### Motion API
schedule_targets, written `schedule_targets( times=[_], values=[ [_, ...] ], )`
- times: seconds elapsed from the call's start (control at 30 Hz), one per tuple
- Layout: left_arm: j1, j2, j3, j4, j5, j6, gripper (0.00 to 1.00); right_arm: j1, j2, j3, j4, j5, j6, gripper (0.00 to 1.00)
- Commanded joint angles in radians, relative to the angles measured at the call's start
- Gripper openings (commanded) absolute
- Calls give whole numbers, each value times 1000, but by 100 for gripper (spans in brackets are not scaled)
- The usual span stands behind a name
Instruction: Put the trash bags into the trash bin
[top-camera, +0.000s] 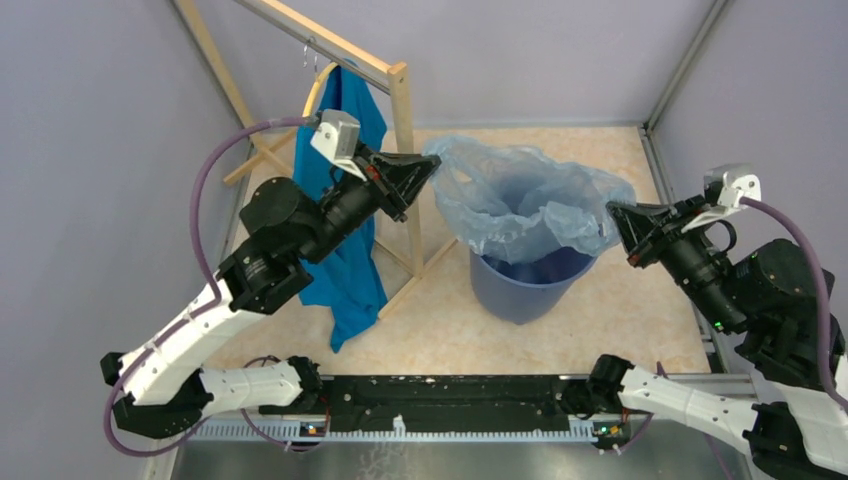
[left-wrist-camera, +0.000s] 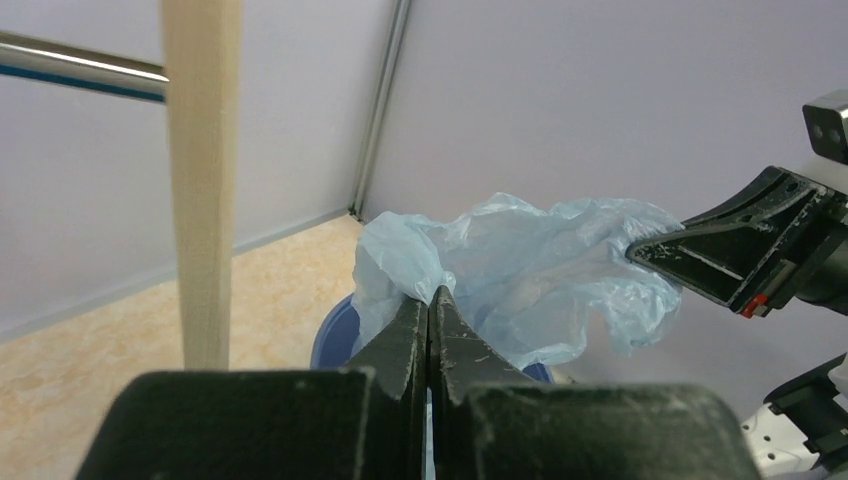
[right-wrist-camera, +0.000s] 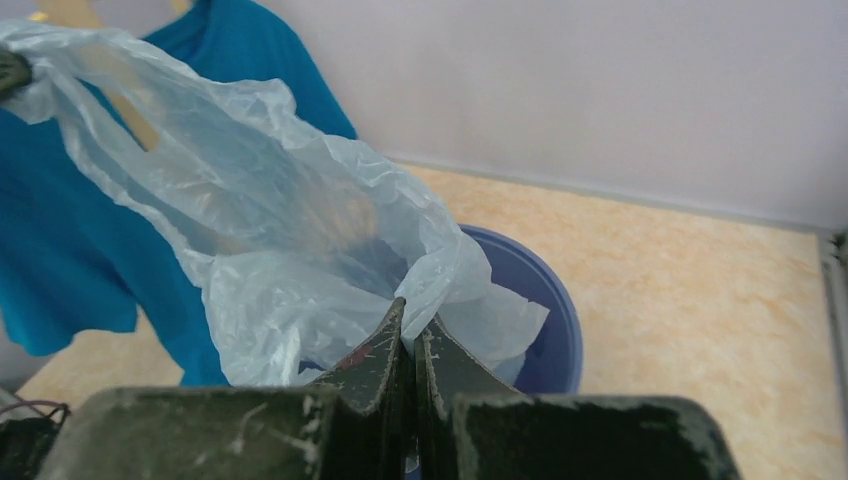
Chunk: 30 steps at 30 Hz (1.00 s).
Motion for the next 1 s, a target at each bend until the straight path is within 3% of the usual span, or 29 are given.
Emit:
schedule_targets(
  times=[0.0, 0.23, 0.43, 0.6, 0.83, 0.97],
  values=[
    [-1, 67, -25, -5, 61, -45, 0, 7, -3, -14, -91, 170, 24, 0],
    [-1, 129, -57, -55, 49, -67, 0, 8, -38, -37, -262, 218, 106, 1],
    [-1, 101, -107, -78, 5, -75, 0, 7, -92, -55, -339, 216, 199, 9],
    [-1, 68, -157, -72, -7, -114, 0, 7, -165, -180, -292, 209, 376, 29],
    [-1, 33, -201, -47, -1, -200, 0, 7, -219, -336, -118, 156, 526, 76],
    [-1, 10, -211, -15, 9, -234, 0, 7, -185, -345, -119, 150, 556, 84]
  ],
)
